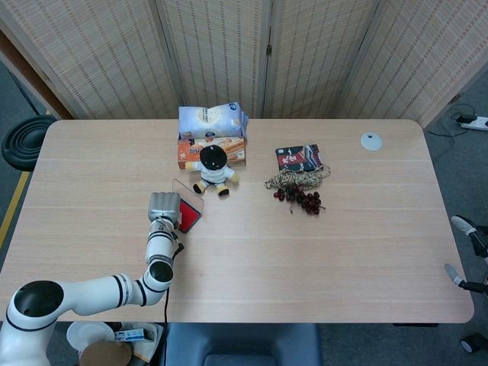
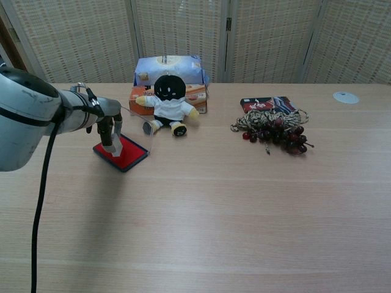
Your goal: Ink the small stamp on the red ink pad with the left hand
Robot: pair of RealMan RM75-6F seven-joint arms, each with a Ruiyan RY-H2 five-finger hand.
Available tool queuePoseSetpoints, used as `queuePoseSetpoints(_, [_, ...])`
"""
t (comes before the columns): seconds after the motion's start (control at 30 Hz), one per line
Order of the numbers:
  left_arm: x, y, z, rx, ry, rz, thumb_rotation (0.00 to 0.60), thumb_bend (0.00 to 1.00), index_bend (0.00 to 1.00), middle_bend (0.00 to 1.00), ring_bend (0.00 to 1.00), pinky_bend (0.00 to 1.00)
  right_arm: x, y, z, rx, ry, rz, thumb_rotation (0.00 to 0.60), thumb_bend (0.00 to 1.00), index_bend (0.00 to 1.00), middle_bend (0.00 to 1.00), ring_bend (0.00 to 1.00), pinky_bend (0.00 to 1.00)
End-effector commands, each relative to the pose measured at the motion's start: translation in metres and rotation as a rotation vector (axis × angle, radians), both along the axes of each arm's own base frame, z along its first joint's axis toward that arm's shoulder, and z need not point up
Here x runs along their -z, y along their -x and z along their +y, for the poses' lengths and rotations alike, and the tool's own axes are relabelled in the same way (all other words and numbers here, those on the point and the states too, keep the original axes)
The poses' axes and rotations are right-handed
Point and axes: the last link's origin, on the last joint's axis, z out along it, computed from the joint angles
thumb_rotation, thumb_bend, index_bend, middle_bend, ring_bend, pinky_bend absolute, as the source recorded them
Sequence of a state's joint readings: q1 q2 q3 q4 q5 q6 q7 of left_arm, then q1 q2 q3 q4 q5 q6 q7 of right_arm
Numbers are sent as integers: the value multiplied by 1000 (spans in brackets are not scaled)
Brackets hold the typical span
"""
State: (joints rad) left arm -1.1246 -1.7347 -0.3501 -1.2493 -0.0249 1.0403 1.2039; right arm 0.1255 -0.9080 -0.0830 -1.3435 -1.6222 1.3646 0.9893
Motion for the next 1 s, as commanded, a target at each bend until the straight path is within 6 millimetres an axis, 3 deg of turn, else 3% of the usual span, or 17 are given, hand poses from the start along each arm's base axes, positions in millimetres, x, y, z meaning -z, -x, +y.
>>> queuePoseSetpoints(0.03, [-3, -4, -1, 9, -9, 1, 600, 297, 565, 449, 299, 336, 0, 0, 0, -1, 2, 1, 600, 384, 20, 0, 0, 0])
queuePoseSetpoints(0.43, [-26, -14, -21, 24, -45, 24, 600, 297, 566, 449, 299, 336, -1, -1, 1, -3, 9, 11, 600, 383, 20, 0, 0, 0])
queuePoseSetpoints(0.73, [-52, 11, -43, -18, -84, 24, 600, 297, 565, 449, 299, 336, 0, -2, 1, 11, 27, 32, 600, 384, 20, 0, 0, 0])
queuePoseSetpoints(1.0, [-63, 35, -49, -51, -98, -13, 600, 297, 564, 449, 299, 336, 4, -9, 4, -7, 25, 59, 600, 384, 20, 0, 0, 0])
